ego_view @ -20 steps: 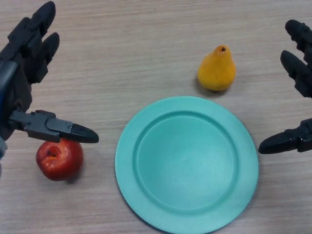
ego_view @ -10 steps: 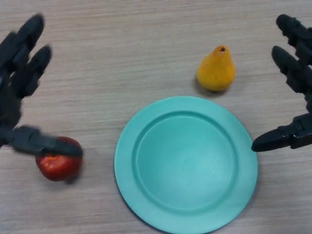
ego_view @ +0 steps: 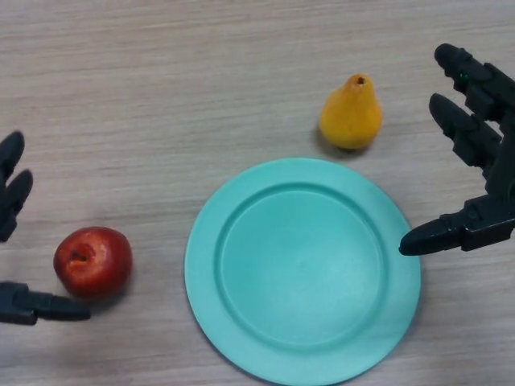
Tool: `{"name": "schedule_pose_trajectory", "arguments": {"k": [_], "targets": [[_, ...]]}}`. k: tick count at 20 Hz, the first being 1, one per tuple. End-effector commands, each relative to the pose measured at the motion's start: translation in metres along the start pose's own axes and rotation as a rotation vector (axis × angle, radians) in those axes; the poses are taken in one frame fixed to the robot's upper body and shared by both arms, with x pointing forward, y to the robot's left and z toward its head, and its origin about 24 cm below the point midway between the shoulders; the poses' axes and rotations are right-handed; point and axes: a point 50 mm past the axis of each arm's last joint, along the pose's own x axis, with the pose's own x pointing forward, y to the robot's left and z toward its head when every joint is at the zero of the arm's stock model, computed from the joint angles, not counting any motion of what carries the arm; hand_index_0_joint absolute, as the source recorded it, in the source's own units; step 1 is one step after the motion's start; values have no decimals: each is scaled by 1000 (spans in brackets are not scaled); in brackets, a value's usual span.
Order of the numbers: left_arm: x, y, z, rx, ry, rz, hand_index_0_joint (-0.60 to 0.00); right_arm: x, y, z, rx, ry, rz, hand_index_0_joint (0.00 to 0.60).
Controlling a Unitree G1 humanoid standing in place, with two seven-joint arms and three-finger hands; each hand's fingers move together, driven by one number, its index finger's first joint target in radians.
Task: Pick up the red apple and place it on the plate
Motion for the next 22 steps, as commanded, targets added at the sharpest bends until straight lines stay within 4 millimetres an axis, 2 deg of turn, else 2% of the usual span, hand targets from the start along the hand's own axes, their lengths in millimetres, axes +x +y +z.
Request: {"name": "schedule_pose_trajectory", "arguments": {"k": [1, 4, 7, 8, 9, 10, 11, 12, 17, 19, 20, 21, 22], "targets": [[2, 20, 31, 141, -220, 44, 0, -2, -7, 35, -69, -232, -49, 0], [11, 4, 15, 130, -266, -17, 0, -2, -7, 36, -55, -251, -64, 0], [15, -8, 9, 102, -305, -55, 0, -5, -10, 37, -51, -255, -83, 0], [15, -10, 9, 129, -313, -53, -150, -5, -10, 37, -51, -256, -85, 0], [15, -11, 8, 164, -320, -53, -250, -5, -10, 37, -51, -258, -87, 0], [16, -17, 4, 234, -310, -71, -400, -6, -11, 37, -49, -262, -95, 0], [17, -22, 0, 282, -299, -94, -500, -6, -12, 37, -47, -264, -102, 0], [16, -34, -8, 418, -279, -183, -600, -8, -13, 37, -50, -265, -112, 0], [15, -30, -16, 474, -179, -183, -600, -9, -14, 39, -62, -266, -117, 0], [15, -28, -9, 460, -174, -162, -600, -9, -13, 39, -66, -263, -117, 0], [15, -27, 6, 470, -235, -142, -600, -9, -13, 40, -69, -266, -116, 0], [15, -28, 11, 457, -254, -139, -600, -9, -13, 41, -70, -267, -116, 0], [15, -34, 29, 469, -349, -130, -600, -9, -12, 41, -73, -264, -114, 0]]}}
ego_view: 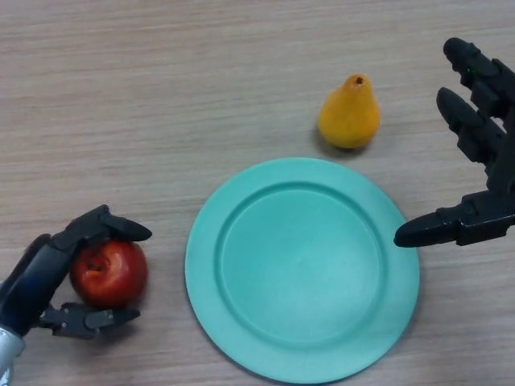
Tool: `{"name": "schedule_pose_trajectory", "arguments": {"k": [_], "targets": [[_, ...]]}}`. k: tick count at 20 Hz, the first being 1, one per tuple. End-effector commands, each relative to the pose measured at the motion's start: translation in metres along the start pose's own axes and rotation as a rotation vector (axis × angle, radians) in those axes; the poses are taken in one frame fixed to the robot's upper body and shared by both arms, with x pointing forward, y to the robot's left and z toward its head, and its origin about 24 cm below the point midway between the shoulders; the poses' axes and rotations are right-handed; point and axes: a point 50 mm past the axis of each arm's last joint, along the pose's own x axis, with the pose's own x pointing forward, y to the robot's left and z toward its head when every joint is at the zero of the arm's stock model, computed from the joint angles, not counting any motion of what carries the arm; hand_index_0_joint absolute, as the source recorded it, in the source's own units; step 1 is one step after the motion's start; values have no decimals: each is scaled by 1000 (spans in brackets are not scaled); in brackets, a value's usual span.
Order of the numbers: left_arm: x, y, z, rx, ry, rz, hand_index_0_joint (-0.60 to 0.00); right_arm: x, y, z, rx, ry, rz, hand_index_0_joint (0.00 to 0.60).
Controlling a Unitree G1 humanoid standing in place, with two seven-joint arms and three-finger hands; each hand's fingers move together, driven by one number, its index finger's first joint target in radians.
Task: Pick up the red apple and place it on the plate
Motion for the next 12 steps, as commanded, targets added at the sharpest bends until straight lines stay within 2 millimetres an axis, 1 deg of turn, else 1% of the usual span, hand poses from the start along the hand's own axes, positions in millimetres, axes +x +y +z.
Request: {"name": "schedule_pose_trajectory", "arguments": {"k": [1, 2, 3, 4, 5, 6, 7, 8, 9, 10, 12], "targets": [[4, 34, 41, 74, -236, 148, -600, -7, -13, 41, -70, -243, -54, 0], [9, 30, 57, 37, -287, 123, -600, -7, -12, 42, -70, -245, -51, 0], [12, 26, 63, 15, -292, 97, -600, -7, -11, 42, -70, -244, -49, 0], [18, 20, 75, -159, -249, 9, -600, -7, -10, 43, -61, -246, -48, 0], [22, 19, 81, -226, -230, -8, -600, -7, -10, 44, -54, -245, -48, 0], [33, 12, 90, -239, -226, -31, -600, -7, -11, 45, -45, -252, -51, 0], [37, 8, 93, -220, -235, -52, -600, -7, -10, 45, -48, -256, -51, 0], [46, -2, 98, -238, -257, -52, -600, -8, -11, 45, -45, -259, -54, 0], [50, -6, 102, -248, -284, -43, -600, -9, -11, 46, -46, -260, -53, 0], [57, -15, 107, -267, -323, -34, -600, -11, -12, 46, -39, -258, -56, 0], [66, -29, 110, -243, -357, -47, -600, -14, -13, 48, -31, -258, -58, 0]]}}
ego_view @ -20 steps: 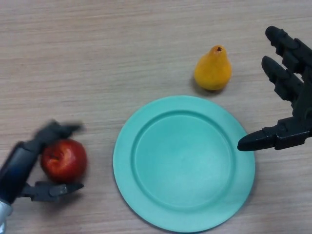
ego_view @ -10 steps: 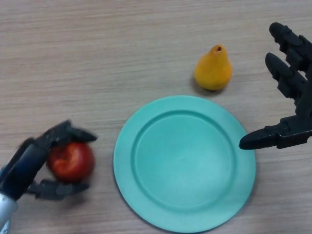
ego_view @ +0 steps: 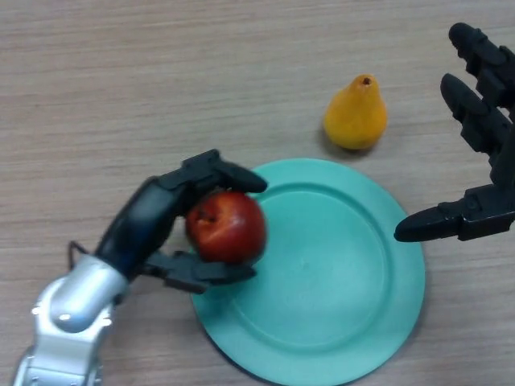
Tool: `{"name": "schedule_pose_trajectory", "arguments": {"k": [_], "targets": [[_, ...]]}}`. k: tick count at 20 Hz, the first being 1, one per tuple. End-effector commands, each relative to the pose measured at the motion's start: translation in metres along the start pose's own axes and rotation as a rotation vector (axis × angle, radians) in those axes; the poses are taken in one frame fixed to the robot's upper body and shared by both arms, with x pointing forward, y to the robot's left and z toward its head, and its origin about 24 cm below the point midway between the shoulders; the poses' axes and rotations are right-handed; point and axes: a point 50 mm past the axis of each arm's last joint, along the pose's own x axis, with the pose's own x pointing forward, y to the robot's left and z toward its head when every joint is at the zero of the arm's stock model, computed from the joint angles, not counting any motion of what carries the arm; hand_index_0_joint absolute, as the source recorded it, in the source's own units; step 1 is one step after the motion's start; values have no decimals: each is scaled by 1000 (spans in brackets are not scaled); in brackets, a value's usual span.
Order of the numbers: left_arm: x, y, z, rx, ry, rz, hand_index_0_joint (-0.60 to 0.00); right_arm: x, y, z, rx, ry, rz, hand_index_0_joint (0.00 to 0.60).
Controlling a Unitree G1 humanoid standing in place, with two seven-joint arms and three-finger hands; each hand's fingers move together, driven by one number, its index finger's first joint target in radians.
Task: Pick up the red apple and place it on the plate
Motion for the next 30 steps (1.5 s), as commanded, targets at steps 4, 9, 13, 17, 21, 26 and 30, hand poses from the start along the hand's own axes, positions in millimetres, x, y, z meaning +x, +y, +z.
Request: {"name": "schedule_pose_trajectory", "arguments": {"k": [4, 9, 13, 17, 21, 26, 30], "targets": [[15, -3, 20, 73, -184, 4, -600, -12, -19, 38, -55, -198, -61, 0], [19, -10, 20, 150, -189, -54, -200, -15, -22, 39, -73, -197, -68, 0], [21, -15, 30, 313, -232, -59, 0, -13, -28, 41, -176, -186, -109, 0], [17, 3, 59, 312, -319, 5, 0, -9, -27, 42, -182, -194, -109, 0], [0, 33, 76, 177, -323, 95, 0, -1, -28, 43, -158, -172, -96, 0], [-44, 85, 100, -37, -319, 275, 0, 1, -23, 43, -89, -195, -67, 0], [-62, 113, 102, -17, -248, 367, 0, 1, -22, 45, -65, -211, -37, 0]]}}
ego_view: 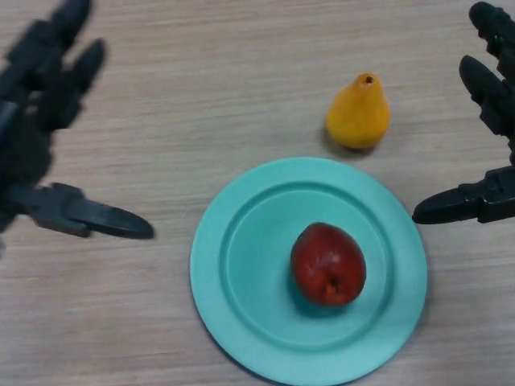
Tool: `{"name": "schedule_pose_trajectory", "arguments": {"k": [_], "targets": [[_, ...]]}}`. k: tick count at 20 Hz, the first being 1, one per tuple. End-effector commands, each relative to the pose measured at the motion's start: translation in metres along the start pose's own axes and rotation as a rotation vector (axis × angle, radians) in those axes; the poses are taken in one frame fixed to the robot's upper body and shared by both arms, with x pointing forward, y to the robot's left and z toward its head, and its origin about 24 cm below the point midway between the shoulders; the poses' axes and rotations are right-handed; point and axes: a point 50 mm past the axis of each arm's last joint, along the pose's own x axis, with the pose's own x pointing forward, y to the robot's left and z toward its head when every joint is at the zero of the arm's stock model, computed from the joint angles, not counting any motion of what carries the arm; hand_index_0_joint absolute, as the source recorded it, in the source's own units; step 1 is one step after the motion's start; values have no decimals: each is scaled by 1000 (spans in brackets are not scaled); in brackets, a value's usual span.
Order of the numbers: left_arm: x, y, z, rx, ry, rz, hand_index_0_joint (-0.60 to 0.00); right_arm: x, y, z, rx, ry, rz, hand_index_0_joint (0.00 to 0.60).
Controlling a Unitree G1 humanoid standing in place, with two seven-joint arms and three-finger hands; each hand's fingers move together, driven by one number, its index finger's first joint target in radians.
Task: Pick up the red apple and place it on the plate
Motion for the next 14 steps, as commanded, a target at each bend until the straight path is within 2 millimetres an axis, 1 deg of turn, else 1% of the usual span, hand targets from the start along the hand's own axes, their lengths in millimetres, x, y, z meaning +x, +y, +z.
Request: {"name": "schedule_pose_trajectory", "arguments": {"k": [1, 2, 6, 8, 13, 14], "targets": [[-4, 17, 31, 68, -147, 52, 0, -4, -10, 36, -46, -207, -27, 0], [-4, 20, 32, 65, -138, 101, 0, -4, -9, 34, -44, -204, -26, 0], [-6, 16, 29, 59, -115, 150, 0, -7, -8, 33, -42, -197, -19, 0], [-5, 15, 28, 65, -76, 145, 0, -10, -8, 33, -35, -196, -24, 0], [-5, 14, 27, 51, -51, 138, 0, -13, -11, 36, -29, -200, -20, 0], [-4, 12, 26, 86, -29, 98, 0, -14, -11, 37, -25, -208, -11, 0]]}}
